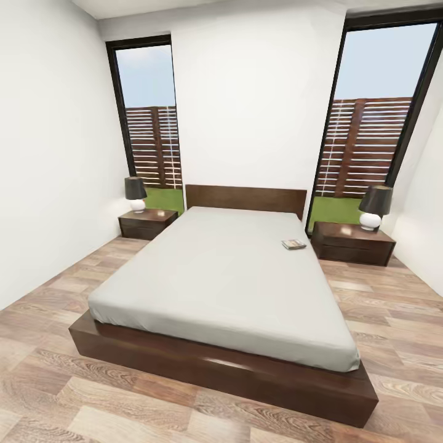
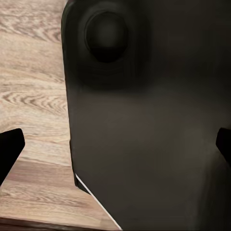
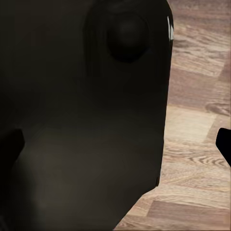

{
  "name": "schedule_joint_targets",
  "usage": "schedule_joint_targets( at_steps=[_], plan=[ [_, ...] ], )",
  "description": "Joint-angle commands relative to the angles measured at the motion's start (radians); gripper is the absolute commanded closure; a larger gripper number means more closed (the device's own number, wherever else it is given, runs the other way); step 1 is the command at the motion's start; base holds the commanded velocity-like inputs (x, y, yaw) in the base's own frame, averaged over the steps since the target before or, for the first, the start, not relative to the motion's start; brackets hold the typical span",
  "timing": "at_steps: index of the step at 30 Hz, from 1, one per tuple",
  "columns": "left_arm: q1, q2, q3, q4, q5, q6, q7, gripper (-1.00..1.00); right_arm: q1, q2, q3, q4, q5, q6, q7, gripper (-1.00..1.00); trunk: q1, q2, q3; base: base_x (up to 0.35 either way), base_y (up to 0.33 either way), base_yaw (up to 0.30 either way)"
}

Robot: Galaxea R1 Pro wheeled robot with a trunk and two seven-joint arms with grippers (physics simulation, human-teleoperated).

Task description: In the bedroom, move the book from the bed onto either nightstand, and place the two sandals side by side next to the bed.

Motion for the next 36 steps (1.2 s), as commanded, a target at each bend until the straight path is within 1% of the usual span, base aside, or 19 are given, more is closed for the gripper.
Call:
schedule_joint_targets(
  at_steps=[1, 6, 36],
  plan=[
    [-0.006, 0.006, 0.006, -0.005, -0.001, -0.002, 0.005, -1.00, -0.005, -0.004, 0.002, 0.006, 0.000, -0.006, -0.001, -1.00, 0.000, 0.000, 0.000, 0.000, 0.000, 0.000],
    [-0.009, 0.006, 0.008, -0.005, -0.001, -0.002, 0.005, -1.00, -0.004, -0.005, 0.002, 0.026, 0.000, -0.031, -0.001, -1.00, 0.000, 0.000, 0.000, 0.000, 0.000, 0.000],
    [-0.009, 0.006, 0.008, -0.005, -0.001, -0.001, 0.005, -1.00, -0.004, -0.005, 0.002, 0.025, 0.000, -0.031, -0.001, -1.00, 0.000, 0.000, 0.000, 0.000, 0.000, 0.000]
  ],
)
